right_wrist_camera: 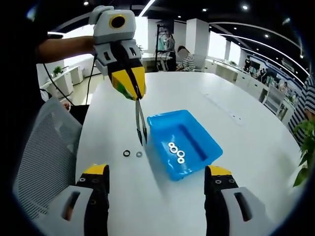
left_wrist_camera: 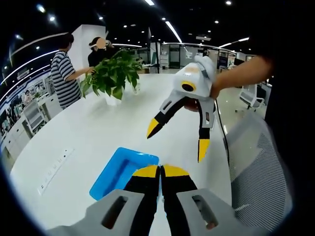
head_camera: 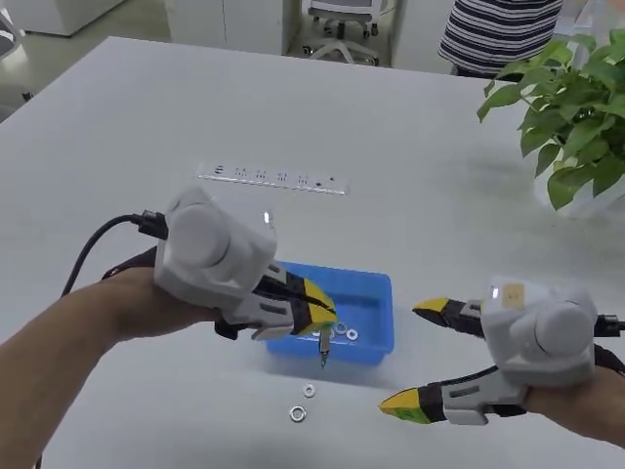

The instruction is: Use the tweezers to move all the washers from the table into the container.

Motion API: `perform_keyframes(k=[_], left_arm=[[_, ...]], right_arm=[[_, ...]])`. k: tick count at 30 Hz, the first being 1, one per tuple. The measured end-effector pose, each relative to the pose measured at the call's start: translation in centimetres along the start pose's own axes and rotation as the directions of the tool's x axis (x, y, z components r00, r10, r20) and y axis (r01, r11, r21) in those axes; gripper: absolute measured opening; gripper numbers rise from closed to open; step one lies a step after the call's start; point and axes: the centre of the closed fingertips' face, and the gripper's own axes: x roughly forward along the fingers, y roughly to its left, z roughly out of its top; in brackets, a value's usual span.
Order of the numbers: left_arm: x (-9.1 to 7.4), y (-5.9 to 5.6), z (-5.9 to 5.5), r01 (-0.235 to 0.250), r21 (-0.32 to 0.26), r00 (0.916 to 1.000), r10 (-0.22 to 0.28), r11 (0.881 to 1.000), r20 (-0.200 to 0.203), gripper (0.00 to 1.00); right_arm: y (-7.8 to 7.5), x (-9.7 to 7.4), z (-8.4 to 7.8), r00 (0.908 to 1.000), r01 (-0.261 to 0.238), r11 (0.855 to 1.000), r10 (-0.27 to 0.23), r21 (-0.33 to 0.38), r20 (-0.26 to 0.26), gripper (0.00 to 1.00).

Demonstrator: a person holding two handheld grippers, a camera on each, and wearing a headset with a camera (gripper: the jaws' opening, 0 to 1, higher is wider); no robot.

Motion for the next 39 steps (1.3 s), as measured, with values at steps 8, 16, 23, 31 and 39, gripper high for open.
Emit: perform_keyframes(k=[8,16,23,31,39], left_arm=[[0.1,-0.3,-1.3,0.001,-0.004,0.9998,-0.001,1.0,-0.021,0.05],[0.4,-0.4,-2.3,-0.002,-0.005,0.9992,0.001,1.0,-0.04,0.05],[0.8,-0.5,-3.3,-0.001,-0.011,0.9989,0.001,1.0,-0.047,0.05],[1.4,-0.7,-4.0,0.003,-0.015,0.9989,-0.004,1.0,-0.047,0.05],[1.6,-0.5,-4.1,-0.002,-0.011,0.9989,0.001,1.0,-0.047,0.05]], right_arm=[[0.6,0.1,-0.6,1.0,0.007,1.0,-0.007,0.003,-0.003,0.9],[1.2,0.1,-0.8,0.9999,0.01,0.999,-0.01,0.04,0.009,1.0],[2.0,0.3,-1.2,1.0,-0.005,0.998,0.005,0.058,-0.002,1.0],[2.5,0.3,-1.4,0.9999,-0.006,0.999,0.007,0.054,-0.012,1.0],[2.8,0.4,-1.7,0.9998,-0.012,0.998,0.013,0.056,-0.016,1.0]])
